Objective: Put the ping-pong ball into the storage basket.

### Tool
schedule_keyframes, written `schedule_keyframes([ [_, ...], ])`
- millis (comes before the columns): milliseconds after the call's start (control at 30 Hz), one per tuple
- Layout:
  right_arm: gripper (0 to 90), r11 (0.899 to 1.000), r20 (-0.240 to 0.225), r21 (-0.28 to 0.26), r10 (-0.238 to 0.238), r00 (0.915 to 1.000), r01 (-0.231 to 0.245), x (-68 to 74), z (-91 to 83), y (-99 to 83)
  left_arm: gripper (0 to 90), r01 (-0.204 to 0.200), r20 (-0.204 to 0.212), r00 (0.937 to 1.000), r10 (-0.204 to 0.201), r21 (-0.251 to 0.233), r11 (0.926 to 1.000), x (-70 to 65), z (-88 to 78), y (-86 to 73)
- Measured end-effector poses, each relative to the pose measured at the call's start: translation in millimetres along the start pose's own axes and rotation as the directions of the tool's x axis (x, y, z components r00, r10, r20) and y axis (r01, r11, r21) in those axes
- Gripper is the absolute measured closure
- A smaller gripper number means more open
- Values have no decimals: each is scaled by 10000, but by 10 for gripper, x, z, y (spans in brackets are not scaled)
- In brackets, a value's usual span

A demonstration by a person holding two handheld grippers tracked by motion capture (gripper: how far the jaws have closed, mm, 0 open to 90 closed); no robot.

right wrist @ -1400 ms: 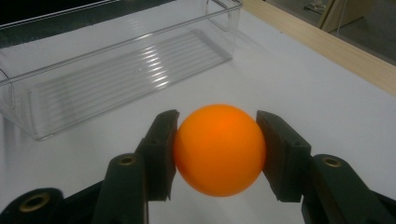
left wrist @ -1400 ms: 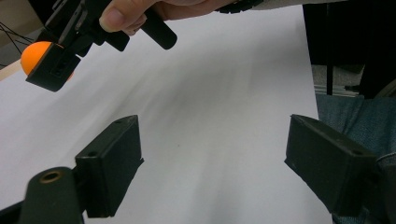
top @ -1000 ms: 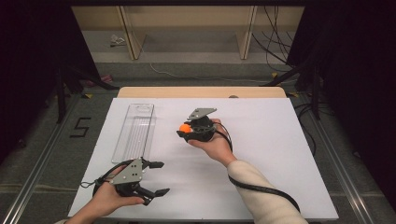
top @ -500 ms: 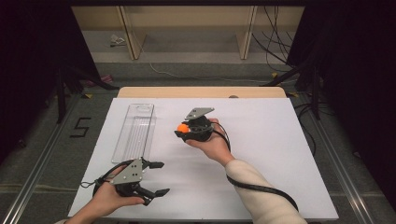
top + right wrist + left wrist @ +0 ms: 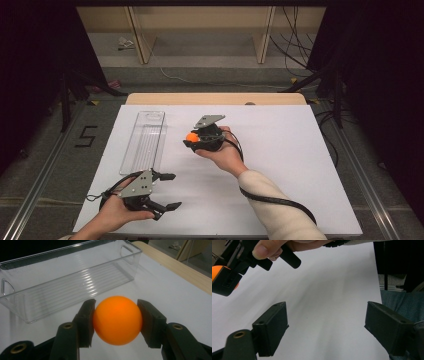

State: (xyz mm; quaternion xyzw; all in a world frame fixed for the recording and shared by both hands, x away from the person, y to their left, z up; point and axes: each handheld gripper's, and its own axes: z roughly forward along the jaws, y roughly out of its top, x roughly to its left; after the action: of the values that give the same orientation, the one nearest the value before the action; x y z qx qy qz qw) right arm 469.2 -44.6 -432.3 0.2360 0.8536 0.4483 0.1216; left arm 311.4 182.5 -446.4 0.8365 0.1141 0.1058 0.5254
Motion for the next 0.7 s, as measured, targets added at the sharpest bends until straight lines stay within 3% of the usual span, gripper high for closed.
schedule_keyframes([
  [700, 512, 10000, -121, -9, -62, 9999, 62, 46, 57, 56, 182, -19, 3, 10000, 19, -5, 10000, -1, -3, 2],
])
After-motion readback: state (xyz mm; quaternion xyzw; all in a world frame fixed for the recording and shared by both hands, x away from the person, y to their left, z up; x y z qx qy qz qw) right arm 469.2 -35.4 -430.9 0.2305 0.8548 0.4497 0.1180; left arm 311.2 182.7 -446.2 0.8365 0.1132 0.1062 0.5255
